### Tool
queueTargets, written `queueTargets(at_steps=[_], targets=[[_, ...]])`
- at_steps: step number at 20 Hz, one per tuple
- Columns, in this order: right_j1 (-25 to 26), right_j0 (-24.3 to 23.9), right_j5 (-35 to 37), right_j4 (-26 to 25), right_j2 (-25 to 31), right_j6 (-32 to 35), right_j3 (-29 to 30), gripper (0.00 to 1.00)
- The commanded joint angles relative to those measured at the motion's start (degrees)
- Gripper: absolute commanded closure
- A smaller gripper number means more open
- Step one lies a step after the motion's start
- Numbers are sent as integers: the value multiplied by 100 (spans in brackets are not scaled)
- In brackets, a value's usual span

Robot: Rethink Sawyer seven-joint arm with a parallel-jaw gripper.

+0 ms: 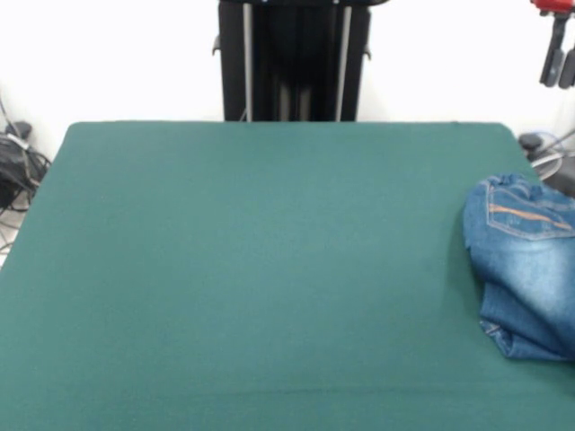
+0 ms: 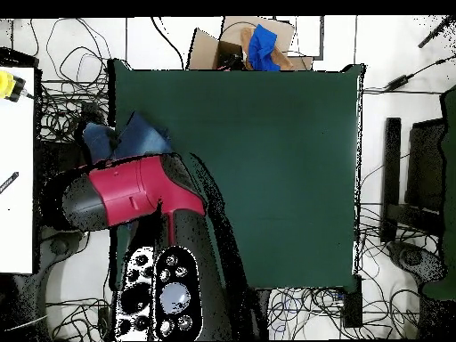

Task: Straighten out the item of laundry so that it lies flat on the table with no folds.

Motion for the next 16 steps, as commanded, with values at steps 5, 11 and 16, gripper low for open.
queueTargets(at_steps=[5, 11, 16], targets=[[-339, -145, 745, 150, 502, -579, 589, 100], [-624, 40, 1470, 55, 507, -590, 272, 100], [-568, -87, 1466, -1, 659, -710, 255, 100]])
